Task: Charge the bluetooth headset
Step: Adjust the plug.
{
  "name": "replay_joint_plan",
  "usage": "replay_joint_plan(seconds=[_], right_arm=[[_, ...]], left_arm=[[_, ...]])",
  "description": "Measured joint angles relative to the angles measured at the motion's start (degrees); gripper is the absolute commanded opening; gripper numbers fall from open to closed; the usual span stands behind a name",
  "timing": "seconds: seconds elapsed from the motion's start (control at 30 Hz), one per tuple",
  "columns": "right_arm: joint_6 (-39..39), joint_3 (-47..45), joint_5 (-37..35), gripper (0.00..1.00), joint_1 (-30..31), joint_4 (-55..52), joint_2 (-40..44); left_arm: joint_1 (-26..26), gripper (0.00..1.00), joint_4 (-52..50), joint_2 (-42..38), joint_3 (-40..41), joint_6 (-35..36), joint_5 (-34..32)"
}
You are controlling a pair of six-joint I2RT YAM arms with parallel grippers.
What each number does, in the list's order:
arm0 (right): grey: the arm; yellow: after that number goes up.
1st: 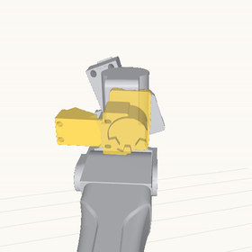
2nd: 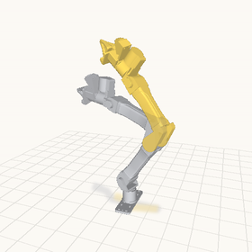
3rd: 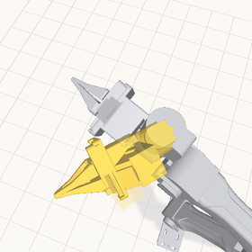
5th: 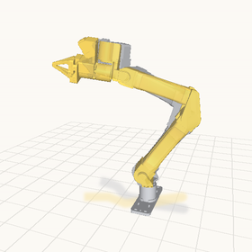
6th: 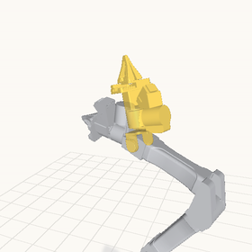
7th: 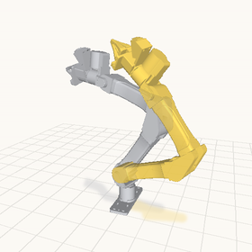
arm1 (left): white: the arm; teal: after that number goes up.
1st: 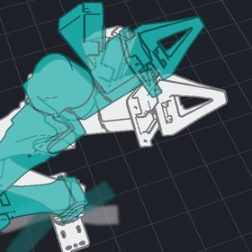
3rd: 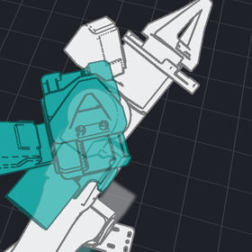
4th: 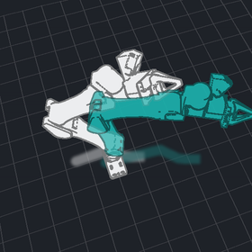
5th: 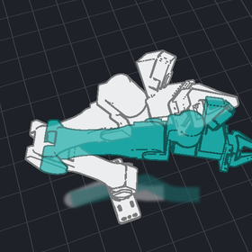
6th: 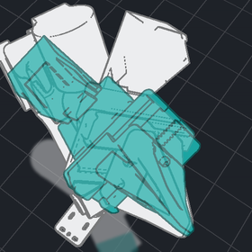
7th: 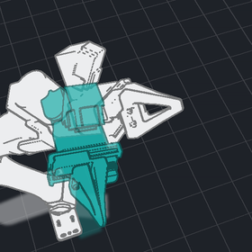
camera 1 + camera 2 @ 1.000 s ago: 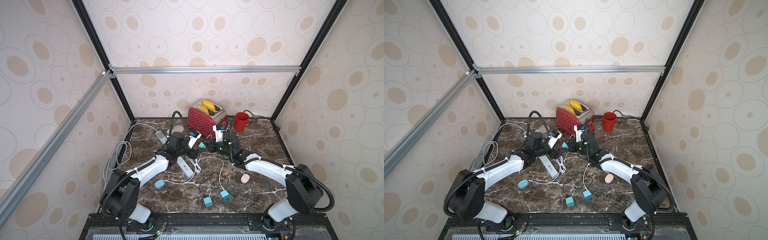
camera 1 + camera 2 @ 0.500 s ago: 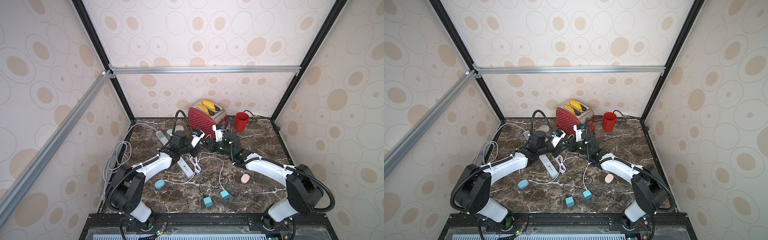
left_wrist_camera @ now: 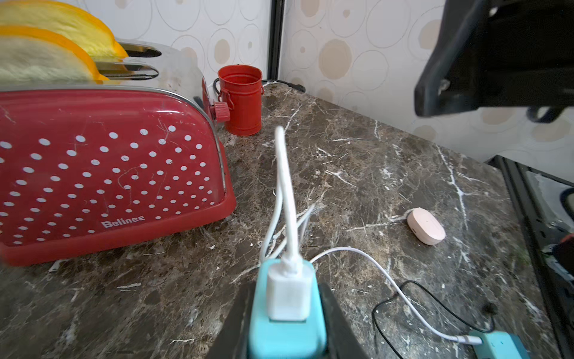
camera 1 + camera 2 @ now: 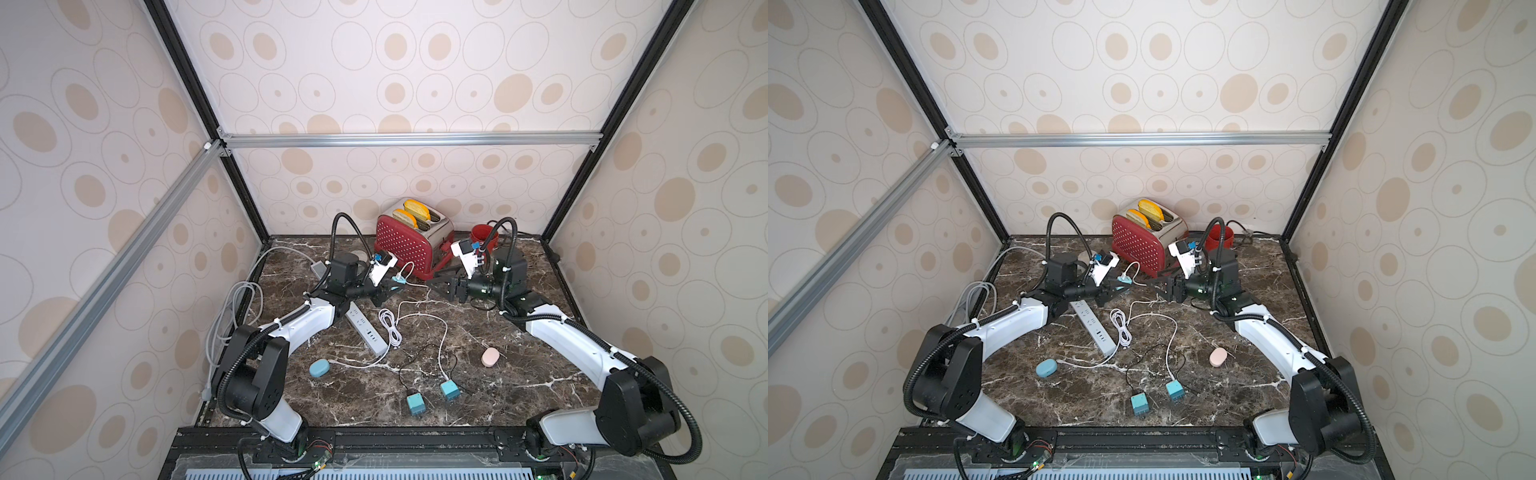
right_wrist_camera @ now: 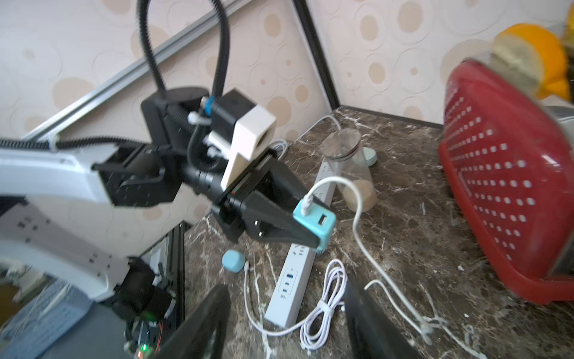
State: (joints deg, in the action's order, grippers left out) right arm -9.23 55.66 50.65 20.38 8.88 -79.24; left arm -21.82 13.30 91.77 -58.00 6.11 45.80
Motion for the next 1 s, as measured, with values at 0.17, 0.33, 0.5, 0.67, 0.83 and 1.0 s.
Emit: replay_joint_plan(seconds=[0.17,0.33,0.5,0.67,0.83,1.0], right_arm=[[10.1,0.1,6.6,0.68,0.0,-5.2,-2.1],[17.4,-0.2,9.0,0.66,0.0,-5.8,-3.1],[21.0,-2.1,10.7,0.63,0.0,-0.9,-3.3],[20.8,-2.3,11.3,0.6,0.0,3.3,-5.0],[18.4,-2.3,11.4,0.58,0.0,6.2,-7.3],[14.4,-2.3,11.2,0.57,0.2,9.5,-8.2]], left_arm=[[0.0,0.1,-3.8,1.9,-4.2,1.3,6.4],[-0.1,0.1,-7.3,2.1,-5.3,2.8,10.8],[-0.1,0.1,-10.5,2.2,-5.4,4.3,14.1],[-0.1,0.1,-13.0,2.2,-6.4,5.7,17.2],[-0.1,0.1,-14.4,2.2,-7.0,6.6,20.2],[-0.1,0.1,-15.1,2.2,-7.0,7.2,22.0]])
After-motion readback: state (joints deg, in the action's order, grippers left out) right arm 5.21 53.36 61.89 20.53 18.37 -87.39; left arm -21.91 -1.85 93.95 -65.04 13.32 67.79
